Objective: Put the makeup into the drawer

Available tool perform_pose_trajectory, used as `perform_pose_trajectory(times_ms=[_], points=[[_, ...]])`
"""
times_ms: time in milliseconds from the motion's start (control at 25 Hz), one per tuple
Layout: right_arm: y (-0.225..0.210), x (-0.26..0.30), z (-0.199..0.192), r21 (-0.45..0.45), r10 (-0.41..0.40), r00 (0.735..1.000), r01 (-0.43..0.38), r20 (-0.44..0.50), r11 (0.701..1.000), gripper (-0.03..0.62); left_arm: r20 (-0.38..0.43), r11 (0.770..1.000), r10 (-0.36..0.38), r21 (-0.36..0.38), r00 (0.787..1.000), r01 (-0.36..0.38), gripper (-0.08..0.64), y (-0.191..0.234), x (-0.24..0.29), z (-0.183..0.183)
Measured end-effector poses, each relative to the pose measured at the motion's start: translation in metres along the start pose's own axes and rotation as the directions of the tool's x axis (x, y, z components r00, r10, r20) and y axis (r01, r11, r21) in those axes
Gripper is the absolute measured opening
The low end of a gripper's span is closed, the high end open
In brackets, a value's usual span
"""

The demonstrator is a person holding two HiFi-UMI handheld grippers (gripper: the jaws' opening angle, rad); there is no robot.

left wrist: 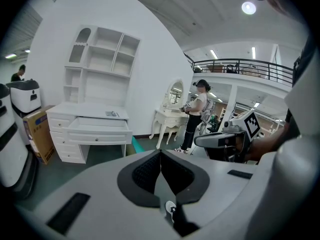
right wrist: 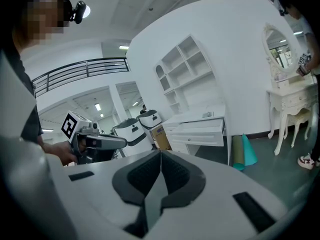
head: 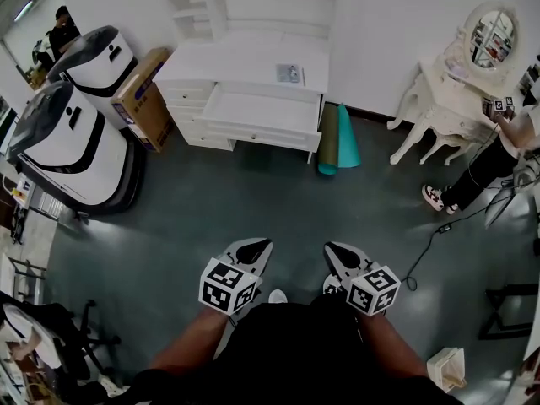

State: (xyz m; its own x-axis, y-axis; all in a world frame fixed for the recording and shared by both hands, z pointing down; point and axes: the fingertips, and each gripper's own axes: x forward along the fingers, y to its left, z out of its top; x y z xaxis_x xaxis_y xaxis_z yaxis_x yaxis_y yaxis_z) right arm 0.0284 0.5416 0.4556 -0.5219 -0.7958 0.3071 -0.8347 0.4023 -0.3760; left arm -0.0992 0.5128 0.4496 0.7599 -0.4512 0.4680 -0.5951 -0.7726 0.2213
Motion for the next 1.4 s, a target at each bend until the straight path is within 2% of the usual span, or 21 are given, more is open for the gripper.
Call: perform_pose_trajectory(times_ms=[320, 800, 1080, 1400], points=[[0.001, 0.008, 0.002, -0.005, -0.018, 1.0, 0.018, -0.005, 1.0, 0.028, 0.011, 1.0, 0.006, -0.01, 1.0, -0.006, 0.011, 0.012, -0.006, -0.002], [0.01, 0.029, 0.005, -0.06, 0.01, 0.999, -0.013, -0.042, 0.998, 0.028, 0.007, 0.998, 0.036, -0.055, 0.999, -0.036, 0.011, 0.032, -0.011, -0.013], [0.0, 0.04, 0.008, -0.04, 0.031, 0.998, -0.033, -0.052, 0.999, 0.028, 0.03, 0.994, 0.083, -0.08, 0.996, -0.08, 0.011, 0.049, -0.004, -0.006], [-0.019, 0.081, 0.022, -0.023, 0.072, 0.996, -0.073, -0.052, 0.997, 0.028, -0.01, 0.988, 0.122, -0.094, 0.992, -0.122, 0.011, 0.081, 0.011, -0.004]])
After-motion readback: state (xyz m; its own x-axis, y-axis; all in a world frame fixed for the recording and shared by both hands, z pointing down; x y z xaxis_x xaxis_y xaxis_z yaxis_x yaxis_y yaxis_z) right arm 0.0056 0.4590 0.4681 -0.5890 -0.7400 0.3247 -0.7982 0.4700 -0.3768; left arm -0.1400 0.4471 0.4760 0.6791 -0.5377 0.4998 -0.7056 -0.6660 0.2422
